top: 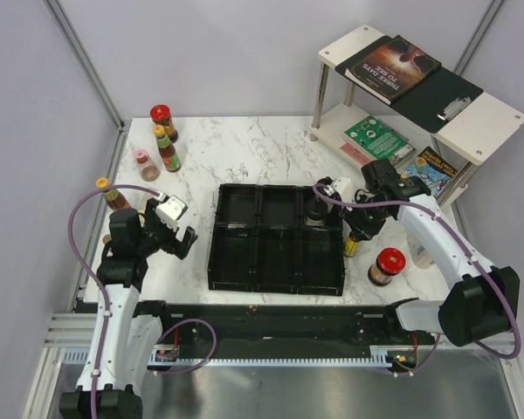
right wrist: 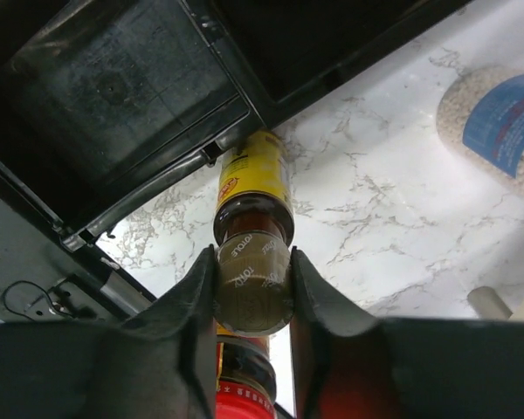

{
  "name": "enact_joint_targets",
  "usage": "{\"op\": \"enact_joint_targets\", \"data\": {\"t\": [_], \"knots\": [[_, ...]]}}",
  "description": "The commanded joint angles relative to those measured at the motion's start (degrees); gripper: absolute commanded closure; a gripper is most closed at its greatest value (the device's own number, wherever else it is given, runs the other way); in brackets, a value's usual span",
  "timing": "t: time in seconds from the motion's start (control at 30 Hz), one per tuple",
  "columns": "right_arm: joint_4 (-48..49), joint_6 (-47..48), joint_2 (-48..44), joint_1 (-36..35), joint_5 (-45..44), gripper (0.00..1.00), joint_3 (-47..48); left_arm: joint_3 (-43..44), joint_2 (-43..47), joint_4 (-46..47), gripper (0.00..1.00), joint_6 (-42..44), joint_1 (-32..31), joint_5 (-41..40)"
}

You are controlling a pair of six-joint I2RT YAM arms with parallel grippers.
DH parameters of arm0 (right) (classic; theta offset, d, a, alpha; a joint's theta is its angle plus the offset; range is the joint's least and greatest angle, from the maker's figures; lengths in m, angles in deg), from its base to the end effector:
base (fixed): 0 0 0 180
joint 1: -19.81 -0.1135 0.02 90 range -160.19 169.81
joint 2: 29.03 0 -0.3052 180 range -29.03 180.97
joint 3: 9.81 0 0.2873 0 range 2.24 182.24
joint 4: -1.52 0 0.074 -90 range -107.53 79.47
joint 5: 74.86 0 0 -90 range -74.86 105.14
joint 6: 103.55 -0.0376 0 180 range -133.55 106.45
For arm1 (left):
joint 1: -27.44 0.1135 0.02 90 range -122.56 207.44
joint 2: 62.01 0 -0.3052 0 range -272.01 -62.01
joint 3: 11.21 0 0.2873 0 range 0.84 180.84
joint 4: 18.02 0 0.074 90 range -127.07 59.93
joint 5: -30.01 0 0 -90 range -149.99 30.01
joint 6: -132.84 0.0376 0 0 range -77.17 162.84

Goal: Organize the condiment bottles
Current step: Pick up the bottle from the center of the board, then place the bottle in the storage box.

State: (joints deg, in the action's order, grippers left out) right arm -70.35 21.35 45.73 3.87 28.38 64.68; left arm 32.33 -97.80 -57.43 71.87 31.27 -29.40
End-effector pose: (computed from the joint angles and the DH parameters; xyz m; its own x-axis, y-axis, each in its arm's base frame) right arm 0.2486 0.0800 0.3013 -0.5590 -0.7389 -0.3763 -0.7983 0.6023 0.0033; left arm 0.1486 -0.0092 0.2749 -0.2761 0.4002 -0.8739 0.5818 0.7933 0.1795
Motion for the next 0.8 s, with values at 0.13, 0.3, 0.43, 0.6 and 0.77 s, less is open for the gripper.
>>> {"op": "enact_joint_targets", "data": {"t": [0.13, 0.3, 0.43, 0.6, 0.77], "knots": [[-3.81, -0.35, -2.69, 0.21, -0.14, 1.00, 9.86, -0.11, -0.24, 1.25, 0.00, 1.73, 0.38, 1.58], [-10.32, -0.18, -1.99, 0.21, -0.49, 1.00, 22.97, -0.11, -0.33, 1.25, 0.00, 1.64, 0.38, 1.49], [-11.12, -0.70, 0.46, -0.40, -1.28, 1.00, 31.68, -0.02, -0.51, 1.34, 0.00, 1.55, 0.47, 1.23], [-7.34, -2.46, 3.63, -5.49, -3.47, 1.00, 38.46, 0.07, -1.03, 1.25, 0.00, 1.55, 0.47, 1.05], [-2.78, -5.18, 9.78, -12.61, -3.04, 1.00, 43.47, 0.07, -1.65, 1.34, 0.00, 1.55, 0.47, 0.88]]}}
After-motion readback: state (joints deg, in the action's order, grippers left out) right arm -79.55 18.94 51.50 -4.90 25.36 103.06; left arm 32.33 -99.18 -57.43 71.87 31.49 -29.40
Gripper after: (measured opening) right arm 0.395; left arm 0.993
